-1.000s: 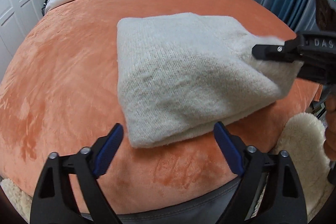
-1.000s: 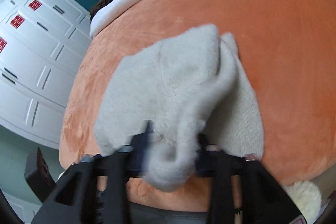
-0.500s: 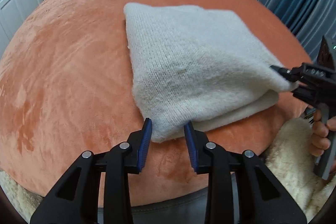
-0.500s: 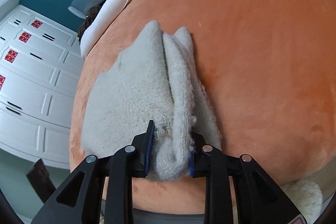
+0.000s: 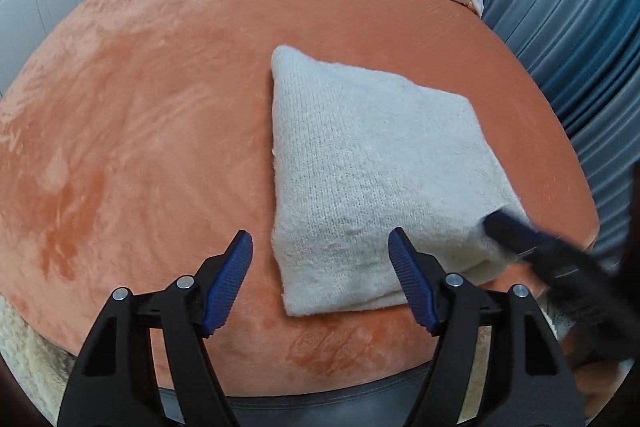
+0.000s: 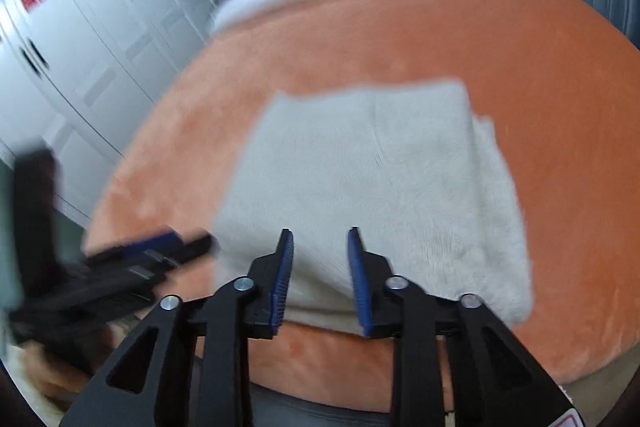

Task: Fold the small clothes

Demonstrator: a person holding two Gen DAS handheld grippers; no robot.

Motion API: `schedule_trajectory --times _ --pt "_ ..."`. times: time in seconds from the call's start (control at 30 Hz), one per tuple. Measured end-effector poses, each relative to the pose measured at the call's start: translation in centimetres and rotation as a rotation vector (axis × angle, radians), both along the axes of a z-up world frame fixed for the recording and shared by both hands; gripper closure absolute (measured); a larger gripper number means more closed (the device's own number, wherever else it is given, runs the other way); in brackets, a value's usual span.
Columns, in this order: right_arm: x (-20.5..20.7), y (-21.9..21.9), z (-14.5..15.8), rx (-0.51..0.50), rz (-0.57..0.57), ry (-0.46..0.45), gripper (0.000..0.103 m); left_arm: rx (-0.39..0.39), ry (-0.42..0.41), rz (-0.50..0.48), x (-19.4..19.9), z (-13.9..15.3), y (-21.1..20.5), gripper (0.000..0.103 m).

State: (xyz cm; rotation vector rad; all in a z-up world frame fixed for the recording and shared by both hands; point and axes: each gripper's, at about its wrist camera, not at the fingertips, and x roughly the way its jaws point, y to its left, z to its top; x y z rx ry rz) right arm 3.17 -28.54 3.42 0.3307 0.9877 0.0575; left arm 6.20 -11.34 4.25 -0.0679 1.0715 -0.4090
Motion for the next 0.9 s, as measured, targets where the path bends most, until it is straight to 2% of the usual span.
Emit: schedule_trajectory --times 0.03,0.07,0.1,0.2,0.23,0.3,0.37,0.43,0.5,0.53,0.57,0.6,0.67,0.73,0.77,0.83,0.87,0.9 --pt "0.2 -0.2 -2.5 -0.031 -0.026 0.074 0.095 0.009 0.011 0.0 0.2 -0.3 -0.3 0.035" --pt "0.3 -1.1 -5.3 -0.003 -0.044 0.124 0.098 0.026 0.018 -0.013 0.2 -0.7 -0.6 0.035" --pt "-0.4 -1.8 -6.1 0.054 -0.057 0.106 0.098 0.053 0.025 -0.033 0.3 -1.2 -1.1 0.035" --pt "-1.8 -3.6 -3.6 0.186 -0.1 0.082 0.095 0.142 0.028 -0.076 0.1 -2.8 -2.0 0.035" --pt "-1.8 -4.6 -2.0 0.192 -0.124 0.038 0.091 0.146 0.035 -0.078 0.0 -3.2 -2.0 0.035" --pt "-0.9 -6.0 0.3 0.13 -0.141 -0.015 0.083 0.136 0.052 -0.08 -0.2 -4.0 -2.0 0.035" --pt "0.7 -7.6 1.2 0.069 -0.169 -0.029 0.059 0.146 0.068 -0.087 -0.4 -4.7 -2.2 0.034" --pt "2.9 -8.1 0.3 0.044 -0.166 0.02 0.053 0.145 0.082 -0.084 -0.6 -5.2 -2.4 0.034" --pt "5.3 -7.9 -1.8 0.043 -0.132 0.096 0.053 0.146 0.084 -0.08 -0.6 -5.4 -2.3 0.033" --pt "6.0 -7.4 -2.6 0.055 -0.108 0.112 0.064 0.146 0.088 -0.082 -0.7 -5.6 -2.2 0.032" --pt "6.4 -7.0 -2.9 0.07 -0.085 0.101 0.09 0.147 0.094 -0.085 -0.7 -5.7 -2.1 0.032" --pt "6.3 -7.1 -2.2 0.078 -0.079 0.077 0.093 0.15 0.098 -0.092 -0.7 -5.8 -2.0 0.032" --pt "5.5 -8.3 0.3 0.126 -0.113 -0.032 0.095 0.16 0.101 -0.114 -1.1 -5.9 -1.8 0.032" --pt "4.4 -10.7 1.3 0.162 -0.178 -0.1 0.095 0.17 0.114 -0.137 -1.4 -6.4 -1.6 0.032" --pt "4.5 -11.6 0.6 0.163 -0.193 -0.084 0.095 0.17 0.121 -0.141 -1.6 -6.8 -1.4 0.032" --pt "5.2 -12.2 -3.8 0.101 -0.183 0.069 0.095 0.199 0.123 -0.148 -2.0 -7.6 -1.3 0.032" --pt "5.4 -12.0 -6.1 0.103 -0.163 0.118 0.095 0.206 0.104 -0.155 -2.4 -7.6 -1.4 0.032" --pt "4.9 -12.1 -6.1 0.119 -0.171 0.085 0.095 0.217 0.093 -0.161 -2.7 -7.4 -1.6 0.032"
